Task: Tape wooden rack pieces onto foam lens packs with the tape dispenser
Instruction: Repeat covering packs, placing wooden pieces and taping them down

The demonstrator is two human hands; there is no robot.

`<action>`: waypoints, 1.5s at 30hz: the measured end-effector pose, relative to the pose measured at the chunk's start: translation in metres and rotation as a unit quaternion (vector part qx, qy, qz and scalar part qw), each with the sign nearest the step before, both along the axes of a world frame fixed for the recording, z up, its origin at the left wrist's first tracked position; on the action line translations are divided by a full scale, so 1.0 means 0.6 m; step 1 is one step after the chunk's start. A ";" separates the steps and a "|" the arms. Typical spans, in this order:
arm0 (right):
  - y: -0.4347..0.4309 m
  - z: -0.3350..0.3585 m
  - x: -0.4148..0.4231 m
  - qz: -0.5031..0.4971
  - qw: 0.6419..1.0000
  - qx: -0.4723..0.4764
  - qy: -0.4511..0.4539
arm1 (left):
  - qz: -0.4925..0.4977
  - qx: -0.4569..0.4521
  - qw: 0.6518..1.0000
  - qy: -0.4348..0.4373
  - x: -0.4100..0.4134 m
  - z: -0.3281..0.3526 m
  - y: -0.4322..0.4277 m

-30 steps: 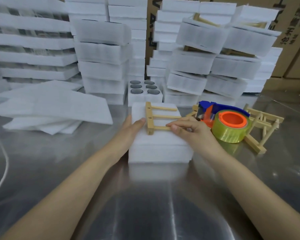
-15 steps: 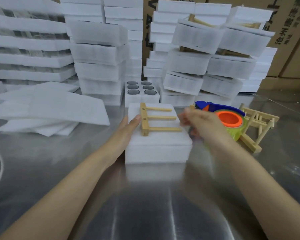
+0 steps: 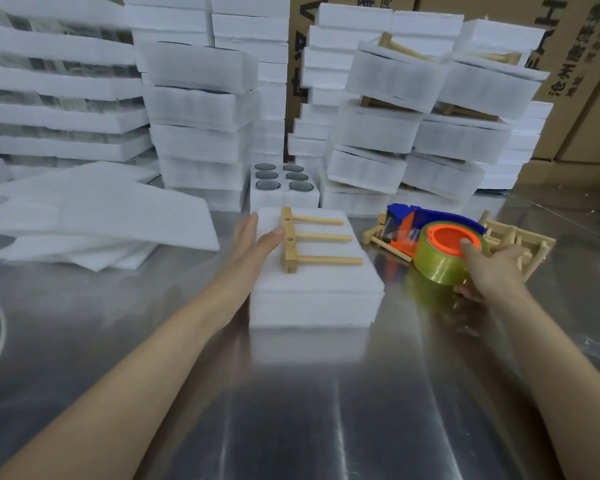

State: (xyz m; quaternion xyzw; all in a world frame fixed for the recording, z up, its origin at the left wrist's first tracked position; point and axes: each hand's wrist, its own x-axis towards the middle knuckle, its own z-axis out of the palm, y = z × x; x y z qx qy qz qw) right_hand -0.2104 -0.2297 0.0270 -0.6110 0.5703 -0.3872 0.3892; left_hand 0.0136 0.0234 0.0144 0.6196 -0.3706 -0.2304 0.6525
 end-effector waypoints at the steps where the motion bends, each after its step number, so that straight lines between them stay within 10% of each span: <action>1: 0.000 -0.001 0.001 0.002 1.000 0.010 -0.004 | -0.009 -0.010 0.999 -0.035 0.000 0.004 0.001; 6: 0.001 0.000 0.001 0.024 0.999 0.011 0.031 | -0.079 0.023 0.987 -0.139 -0.003 0.011 0.016; 17: 0.029 0.016 0.016 0.116 0.927 0.083 -0.348 | -0.089 0.060 0.977 -0.187 -0.006 0.021 0.026; 23: 0.057 0.040 0.010 0.230 0.898 0.117 -0.357 | -0.088 0.044 0.984 -0.151 -0.004 0.022 0.023; 34: 0.085 0.063 -0.003 0.290 0.840 0.073 -0.452 | 0.189 -0.078 0.979 -0.001 0.005 0.047 0.014; 45: 0.122 0.055 0.010 0.496 0.809 -0.098 -0.299 | -0.170 -0.041 0.969 0.172 -0.078 0.103 0.036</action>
